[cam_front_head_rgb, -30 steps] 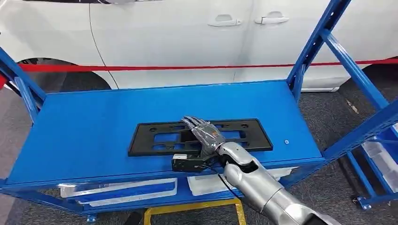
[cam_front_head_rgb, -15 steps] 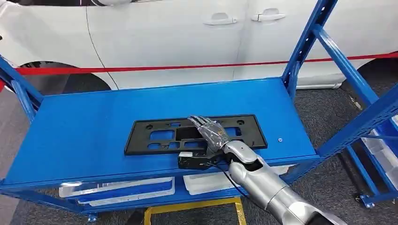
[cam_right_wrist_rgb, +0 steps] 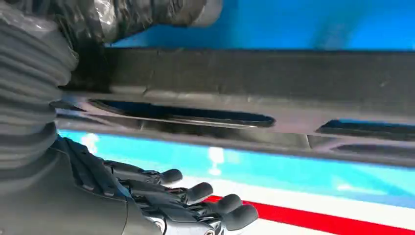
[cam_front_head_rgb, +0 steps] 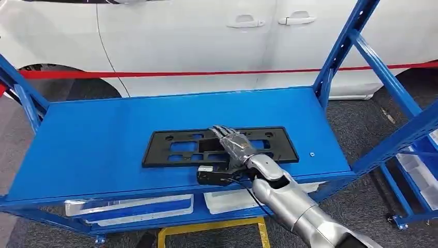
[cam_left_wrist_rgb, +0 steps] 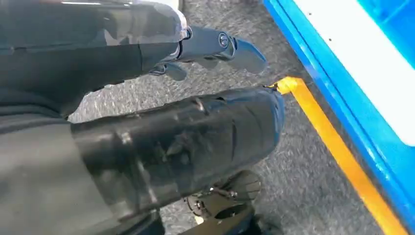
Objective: Take the parts from the cabinet and place them on the table.
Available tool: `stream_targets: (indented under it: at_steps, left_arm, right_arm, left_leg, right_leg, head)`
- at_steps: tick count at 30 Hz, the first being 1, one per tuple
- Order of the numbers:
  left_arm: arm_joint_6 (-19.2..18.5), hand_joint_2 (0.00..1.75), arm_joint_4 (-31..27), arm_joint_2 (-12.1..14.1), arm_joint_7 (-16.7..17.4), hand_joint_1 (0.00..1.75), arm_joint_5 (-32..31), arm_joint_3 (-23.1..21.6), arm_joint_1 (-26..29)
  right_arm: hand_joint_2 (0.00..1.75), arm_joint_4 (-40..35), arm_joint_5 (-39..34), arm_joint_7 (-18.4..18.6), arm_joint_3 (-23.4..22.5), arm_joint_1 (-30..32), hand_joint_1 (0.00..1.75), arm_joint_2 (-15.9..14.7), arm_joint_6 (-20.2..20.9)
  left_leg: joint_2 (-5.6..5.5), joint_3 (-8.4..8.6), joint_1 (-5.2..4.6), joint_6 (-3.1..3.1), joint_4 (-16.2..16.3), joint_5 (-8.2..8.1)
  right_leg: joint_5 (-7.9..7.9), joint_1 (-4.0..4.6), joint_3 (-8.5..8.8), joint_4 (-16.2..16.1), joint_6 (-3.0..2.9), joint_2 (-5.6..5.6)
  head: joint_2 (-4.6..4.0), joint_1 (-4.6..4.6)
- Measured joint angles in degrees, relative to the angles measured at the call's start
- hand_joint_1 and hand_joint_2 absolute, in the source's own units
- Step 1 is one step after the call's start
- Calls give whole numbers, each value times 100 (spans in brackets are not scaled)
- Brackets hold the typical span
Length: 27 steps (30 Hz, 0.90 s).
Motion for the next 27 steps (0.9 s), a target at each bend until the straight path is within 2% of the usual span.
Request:
stream_targets:
  at_steps: [1, 2, 3, 4, 5, 6, 8, 9, 10, 12, 13, 14, 15, 16, 18, 19, 20, 21, 23, 24, 25, 27]
  left_arm:
    - [0, 0, 0, 0, 0, 0, 6, 0, -9]
    - [0, 0, 0, -4, 0, 0, 9, 0, -6]
    - [0, 0, 0, -4, -2, 0, 15, 0, -1]
    - [0, 0, 0, -4, -11, 0, 31, 0, 4]
    - [0, 0, 0, -4, -28, 0, 53, 0, 7]
    - [-7, 0, 0, -4, -44, 0, 59, 0, 6]
    - [-20, 0, 0, -7, -68, 0, 61, 0, 3]
    - [-22, 0, 0, -7, -79, 0, 61, 0, 6]
    - [-22, 0, 0, -4, -85, 0, 70, 0, -3]
    - [-24, 0, 0, -7, -85, 0, 72, 0, 6]
    - [-22, 0, 0, -7, -76, 0, 72, 0, 8]
    - [-17, 0, 0, -7, -72, 0, 72, 0, 5]
    - [-17, 0, 0, -7, -68, 0, 72, 0, 4]
    - [-15, 0, 0, -7, -66, 0, 72, 0, 0]
    - [-15, 0, 0, -7, -59, 0, 70, -2, 7]
    - [-15, 0, 0, -7, -52, 0, 72, -2, 20]
    - [-13, 0, 0, -7, -50, 0, 72, -2, 29]
    - [-9, 0, 0, -7, -48, 0, 72, -2, 29]
    - [0, 0, 0, -7, -41, 0, 72, -2, 16]
    - [4, 0, 0, -7, -39, 0, 74, -2, 12]
    - [11, 0, 0, -9, -33, 0, 74, -4, 7]
    - [20, 0, 0, -11, -22, 0, 79, -4, 22]
  right_arm:
    - [175, 13, 48, 18, -16, 4, 173, 0, -73]
    - [175, 33, 107, 31, -31, 28, 169, 0, -129]
    - [175, 42, 168, 55, -39, 60, 175, 0, -199]
    - [175, 50, 230, 72, -46, 93, 175, 0, -263]
    - [175, 53, 284, 81, -50, 119, 175, 0, -320]
    - [175, 53, 368, 105, -53, 131, 175, 0, -412]
    - [175, 46, 573, 153, -53, 131, 175, 0, -685]
    - [175, 20, 702, 197, -55, 136, 175, 0, -853]
    - [175, -13, 820, 234, -57, 152, 175, 4, -960]
    - [175, -137, 1055, 306, -109, 257, 175, -2, -1137]
    - [175, -210, 1148, 315, -149, 301, 175, -2, -1168]
    - [175, -287, 1218, 315, -184, 327, 175, 2, -1170]
    - [175, -341, 1255, 313, -221, 346, 175, 2, -1170]
    - [175, -393, 1292, 308, -258, 372, 175, 4, -1168]
    - [175, -448, 1320, 308, -319, 471, 175, 2, -1170]
    - [175, -466, 1333, 306, -348, 513, 175, 4, -1170]
    - [175, -494, 1336, 297, -365, 539, 175, 4, -1174]
    - [175, -520, 1336, 278, -393, 552, 175, 4, -1181]
    - [175, -601, 1349, 243, -468, 588, 175, 4, -1196]
    - [175, -654, 1379, 234, -507, 620, 175, 4, -1225]
    - [175, -716, 1433, 228, -546, 646, 175, -2, -1283]
    - [175, -902, 1586, 166, -573, 740, 175, -4, -1360]
  left_leg:
    - [4, -8, 0, 16, 1, 3]
    - [5, -10, -1, 17, 2, 1]
    - [6, -13, -1, 19, 5, 0]
    - [5, -14, 0, 18, 9, -1]
    - [0, -12, 0, 17, 17, -5]
    - [-6, -12, 1, 10, 33, -14]
    - [-16, -12, 3, -30, 85, -52]
    - [-16, -24, -2, -52, 93, -66]
    - [-19, -47, -38, -87, 126, -74]
    - [-16, -48, -32, -145, 86, -49]
    - [-15, -40, -29, -177, 83, -55]
    - [-9, -74, -6, -204, 122, -115]
    - [-8, -119, -4, -223, 278, -232]
    - [-11, -294, -2, -238, 663, -460]
    - [-9, -690, 1, -268, 1508, -825]
    - [-8, -837, 1, -279, 1805, -883]
    - [-8, -838, 1, -276, 1797, -799]
    - [-7, -730, 1, -263, 1559, -619]
    - [-7, -259, -2, -204, 591, -123]
    - [-7, -89, -13, -160, 190, -93]
    - [-11, -33, -40, -154, 114, -107]
    - [-14, -58, -52, -138, 139, -102]
  right_leg:
    - [-267, -13, -219, 462, 29, 1]
    - [-469, -23, -432, 916, 53, 1]
    - [-607, -29, -626, 1313, 73, 0]
    - [-617, -40, -733, 1519, 82, -1]
    - [-479, -59, -701, 1427, 89, -2]
    - [-267, -69, -555, 1116, 87, -6]
    - [248, -77, -43, 83, 65, -16]
    - [121, -68, 63, -107, 31, -18]
    - [167, -26, 37, -170, -1, -9]
    - [163, -12, 15, -139, -43, 7]
    - [179, -28, 24, -164, -92, 10]
    - [210, -70, 52, -209, -146, 4]
    - [215, -62, 59, -221, -177, 6]
    - [215, -58, 57, -221, -238, -6]
    - [210, -37, 54, -220, -246, -18]
    - [209, -26, 52, -216, -247, -18]
    - [207, -20, 55, -214, -249, -16]
    - [205, -16, 58, -210, -248, -9]
    - [190, -6, 71, -190, -230, 3]
    - [178, 1, 64, -181, -209, 4]
    - [168, 41, 36, -144, -182, 7]
    - [186, 28, 34, -170, -140, 9]
  head:
    - [0, -2]
    - [0, -4]
    - [0, -2]
    - [0, -4]
    - [0, 0]
    - [0, -4]
    - [0, -4]
    - [0, -7]
    - [0, -9]
    - [0, -9]
    - [0, -9]
    - [0, -9]
    - [0, -13]
    - [0, -18]
    - [0, -15]
    - [0, -18]
    - [0, -15]
    - [0, -16]
    - [0, -15]
    - [0, -15]
    - [0, -11]
    - [0, -9]
